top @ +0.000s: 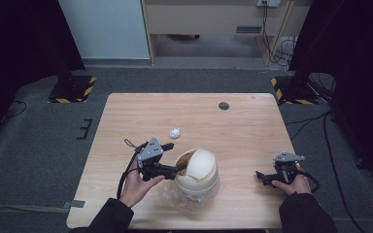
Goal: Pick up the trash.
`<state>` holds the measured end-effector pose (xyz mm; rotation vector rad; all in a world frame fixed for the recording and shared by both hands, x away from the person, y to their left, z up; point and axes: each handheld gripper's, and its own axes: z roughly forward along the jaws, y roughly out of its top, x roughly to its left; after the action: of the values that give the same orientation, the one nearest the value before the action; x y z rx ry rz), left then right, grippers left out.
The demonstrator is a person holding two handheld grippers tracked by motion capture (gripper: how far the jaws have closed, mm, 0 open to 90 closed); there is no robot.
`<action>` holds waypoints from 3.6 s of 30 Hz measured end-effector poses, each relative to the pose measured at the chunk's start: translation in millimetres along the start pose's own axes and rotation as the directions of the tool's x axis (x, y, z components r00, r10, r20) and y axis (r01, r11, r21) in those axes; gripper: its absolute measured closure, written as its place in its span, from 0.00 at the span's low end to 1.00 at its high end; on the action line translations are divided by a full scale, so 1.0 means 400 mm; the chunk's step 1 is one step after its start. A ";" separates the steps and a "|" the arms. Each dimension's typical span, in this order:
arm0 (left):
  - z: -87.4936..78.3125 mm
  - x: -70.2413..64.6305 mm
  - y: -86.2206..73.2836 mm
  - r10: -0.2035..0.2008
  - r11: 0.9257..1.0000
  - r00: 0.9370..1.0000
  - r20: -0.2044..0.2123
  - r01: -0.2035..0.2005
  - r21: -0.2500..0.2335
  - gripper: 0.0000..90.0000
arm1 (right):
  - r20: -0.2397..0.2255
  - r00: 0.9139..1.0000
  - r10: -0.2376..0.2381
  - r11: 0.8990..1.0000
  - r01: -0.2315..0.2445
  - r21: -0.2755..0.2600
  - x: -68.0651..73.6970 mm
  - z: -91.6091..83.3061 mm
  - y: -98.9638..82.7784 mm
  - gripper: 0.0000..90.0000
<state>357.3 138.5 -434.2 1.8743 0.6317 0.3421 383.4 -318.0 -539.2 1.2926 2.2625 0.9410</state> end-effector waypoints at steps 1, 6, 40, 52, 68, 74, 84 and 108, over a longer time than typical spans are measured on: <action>0.000 0.000 0.000 0.000 1.000 1.000 0.000 0.000 0.000 0.18 | 0.000 1.000 0.000 1.000 0.000 0.000 0.000 0.000 0.000 0.01; 0.008 -0.002 0.000 0.009 1.000 1.000 0.004 -0.009 0.010 0.18 | 0.000 1.000 0.000 1.000 0.000 0.000 0.000 0.000 0.000 0.01; 0.043 0.169 -0.033 -0.047 0.997 0.983 -0.180 0.058 0.057 0.18 | -0.001 1.000 -0.004 1.000 0.004 -0.001 0.000 0.000 0.000 0.01; 0.135 0.229 -0.078 -0.052 0.985 0.971 -0.233 0.088 0.148 0.19 | -0.002 1.000 -0.003 1.000 0.003 -0.001 0.001 0.000 0.000 0.01; 0.197 0.296 -0.065 -0.090 0.978 0.954 -0.287 0.139 0.155 0.23 | -0.002 1.000 -0.006 1.000 0.006 -0.001 0.001 0.000 0.000 0.01; 0.219 0.302 -0.075 -0.083 0.971 0.953 -0.290 0.142 0.190 0.26 | -0.002 1.000 -0.006 1.000 0.006 -0.001 0.001 0.000 0.000 0.01; 0.260 0.306 -0.092 -0.074 0.954 0.950 -0.303 0.156 0.256 0.35 | -0.002 1.000 -0.006 1.000 0.006 0.000 0.001 0.000 0.000 0.01; 0.304 0.318 -0.109 -0.081 0.922 0.945 -0.318 0.193 0.337 0.69 | -0.004 1.000 -0.006 1.000 0.006 0.000 0.002 0.001 0.001 0.01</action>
<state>512.3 130.0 -528.2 2.1339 1.0910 0.4431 383.4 -317.3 -539.2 1.2846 2.2683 0.9424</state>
